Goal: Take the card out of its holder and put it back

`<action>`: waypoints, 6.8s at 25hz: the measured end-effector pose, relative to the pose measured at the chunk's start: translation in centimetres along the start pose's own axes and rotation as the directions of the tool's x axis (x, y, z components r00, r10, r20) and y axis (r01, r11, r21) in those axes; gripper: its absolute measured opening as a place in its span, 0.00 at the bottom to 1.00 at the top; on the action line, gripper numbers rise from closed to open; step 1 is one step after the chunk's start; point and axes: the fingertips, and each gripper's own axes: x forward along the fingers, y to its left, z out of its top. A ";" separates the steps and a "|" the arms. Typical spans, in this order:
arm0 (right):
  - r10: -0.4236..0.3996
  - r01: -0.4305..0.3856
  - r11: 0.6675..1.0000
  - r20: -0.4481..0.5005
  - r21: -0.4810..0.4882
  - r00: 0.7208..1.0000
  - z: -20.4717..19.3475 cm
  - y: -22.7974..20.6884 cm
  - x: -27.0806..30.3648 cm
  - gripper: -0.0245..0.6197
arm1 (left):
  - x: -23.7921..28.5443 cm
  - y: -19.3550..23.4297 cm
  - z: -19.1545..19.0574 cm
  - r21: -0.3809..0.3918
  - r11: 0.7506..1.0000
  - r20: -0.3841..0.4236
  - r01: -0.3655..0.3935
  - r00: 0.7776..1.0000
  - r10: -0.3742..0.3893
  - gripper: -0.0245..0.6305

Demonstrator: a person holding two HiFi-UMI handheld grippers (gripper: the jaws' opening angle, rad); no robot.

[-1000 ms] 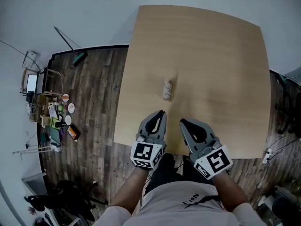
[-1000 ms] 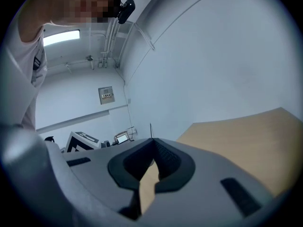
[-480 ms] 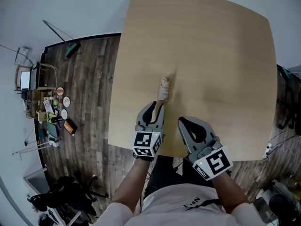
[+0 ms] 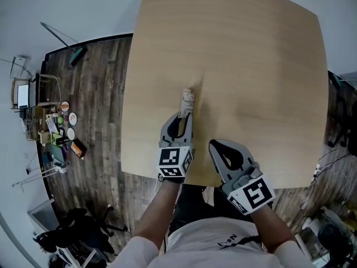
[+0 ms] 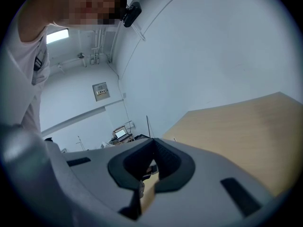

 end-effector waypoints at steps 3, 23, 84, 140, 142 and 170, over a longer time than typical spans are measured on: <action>-0.005 0.005 1.000 -0.011 0.006 1.000 -0.4 -0.3 -0.4 0.06 | 0.4 0.3 0.1 -0.007 1.000 0.008 -0.023 1.000 0.023 0.18; -0.020 0.020 1.000 0.014 0.005 1.000 0.8 0.4 -1.8 0.06 | -1.0 0.5 3.7 -0.024 0.997 0.081 -0.074 0.994 0.076 0.08; -0.070 0.116 0.983 0.293 -0.143 0.954 15.5 9.7 -9.0 0.06 | -21.3 -9.6 23.1 0.046 0.991 0.340 0.124 0.931 -0.132 0.08; -0.062 0.061 0.998 0.063 0.020 0.996 3.1 -4.1 -1.4 0.06 | -1.9 1.3 6.1 -0.076 0.996 0.197 -0.037 0.979 0.051 0.08; -0.062 0.061 0.998 0.064 0.020 0.996 3.0 -4.1 -1.5 0.06 | -1.9 1.2 6.1 -0.084 0.996 0.203 -0.031 0.978 0.048 0.07; -0.038 0.037 0.999 0.039 0.019 0.999 2.2 -2.8 -1.4 0.06 | -2.4 1.1 6.3 -0.012 1.000 0.187 -0.028 0.982 0.030 0.09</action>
